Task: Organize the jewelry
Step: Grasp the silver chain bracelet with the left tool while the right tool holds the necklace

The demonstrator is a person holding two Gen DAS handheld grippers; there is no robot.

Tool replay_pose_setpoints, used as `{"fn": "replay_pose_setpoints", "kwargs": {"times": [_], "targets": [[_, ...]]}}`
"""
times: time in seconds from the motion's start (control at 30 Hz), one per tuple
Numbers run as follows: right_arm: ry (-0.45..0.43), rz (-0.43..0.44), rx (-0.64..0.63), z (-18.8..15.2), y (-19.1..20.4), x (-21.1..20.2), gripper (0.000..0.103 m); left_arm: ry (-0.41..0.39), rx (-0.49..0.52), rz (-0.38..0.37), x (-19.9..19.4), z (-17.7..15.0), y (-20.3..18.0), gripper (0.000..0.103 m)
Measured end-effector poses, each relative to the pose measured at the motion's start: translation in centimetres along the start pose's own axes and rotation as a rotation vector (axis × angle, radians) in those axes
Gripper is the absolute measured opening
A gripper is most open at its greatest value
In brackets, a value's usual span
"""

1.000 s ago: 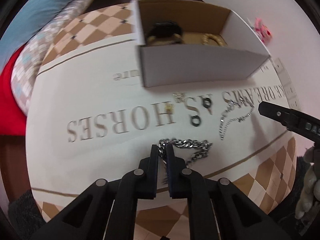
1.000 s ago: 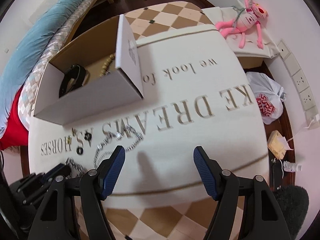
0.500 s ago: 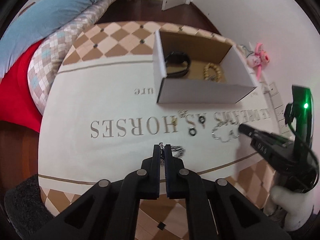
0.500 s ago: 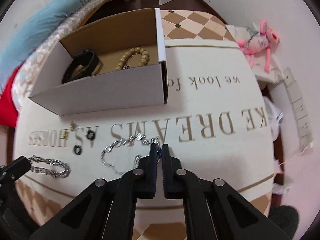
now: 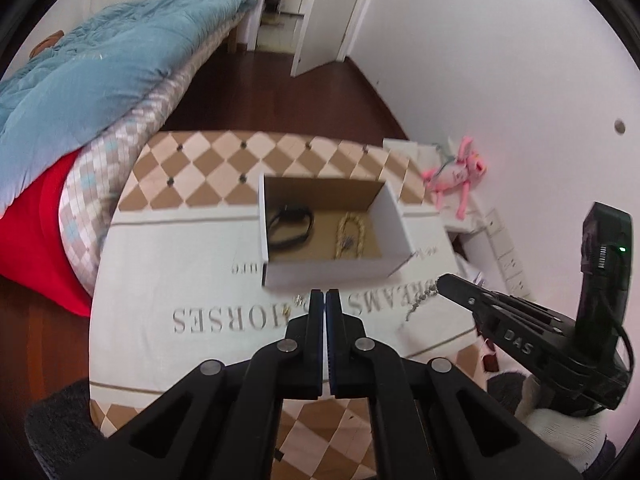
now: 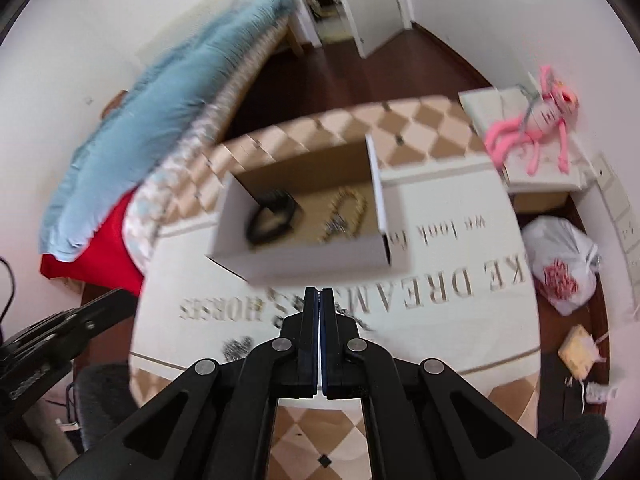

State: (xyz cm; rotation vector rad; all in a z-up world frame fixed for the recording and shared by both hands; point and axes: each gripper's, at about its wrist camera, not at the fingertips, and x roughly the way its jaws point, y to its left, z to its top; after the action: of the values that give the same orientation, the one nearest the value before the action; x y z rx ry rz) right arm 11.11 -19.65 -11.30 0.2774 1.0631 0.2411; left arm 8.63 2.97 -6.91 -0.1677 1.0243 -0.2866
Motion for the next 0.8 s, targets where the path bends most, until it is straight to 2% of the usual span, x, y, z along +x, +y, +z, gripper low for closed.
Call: {"fn": "replay_pose_setpoints", "kwargs": {"times": [0.07, 0.13, 0.23, 0.27, 0.3, 0.37, 0.57, 0.6, 0.67, 0.73, 0.8], "targets": [[-0.013, 0.015, -0.013, 0.9, 0.7, -1.0, 0.000, 0.003, 0.003, 0.004, 0.0, 0.4, 0.3, 0.001], [-0.023, 0.022, -0.022, 1.5, 1.1, -1.7, 0.000, 0.010, -0.048, 0.011, 0.4, 0.1, 1.4, 0.003], [-0.018, 0.015, -0.009, 1.1, 0.5, -1.5, 0.000, 0.087, -0.106, 0.045, 3.0, -1.3, 3.2, 0.007], [-0.005, 0.013, 0.010, 0.7, 0.0, -0.9, 0.000, 0.117, -0.117, 0.060, 4.2, -2.0, 3.8, 0.015], [0.005, 0.013, 0.025, 0.3, -0.5, -0.4, 0.000, 0.144, -0.129, 0.076, 5.4, -2.9, 4.5, 0.034], [0.036, 0.001, 0.054, -1.0, -1.6, 1.0, 0.000, 0.182, -0.149, 0.087, 7.3, -4.4, 5.4, 0.053], [0.137, -0.043, 0.119, -5.3, -4.1, 5.2, 0.000, 0.311, -0.183, 0.111, 12.4, -7.7, 6.5, 0.053], [0.153, -0.047, 0.131, -6.0, -4.4, 5.8, 0.000, 0.320, -0.173, 0.124, 12.9, -8.0, 6.3, 0.053], [0.168, -0.058, 0.142, -6.8, -4.9, 6.4, 0.000, 0.282, -0.120, 0.147, 12.9, -7.8, 5.4, 0.053], [0.182, -0.063, 0.155, -7.4, -5.3, 6.8, 0.000, 0.294, -0.074, 0.168, 13.5, -7.7, 4.7, 0.047], [0.191, -0.067, 0.165, -7.8, -5.6, 7.1, 0.000, 0.271, -0.002, 0.205, 13.7, -7.8, 3.7, 0.013]]}}
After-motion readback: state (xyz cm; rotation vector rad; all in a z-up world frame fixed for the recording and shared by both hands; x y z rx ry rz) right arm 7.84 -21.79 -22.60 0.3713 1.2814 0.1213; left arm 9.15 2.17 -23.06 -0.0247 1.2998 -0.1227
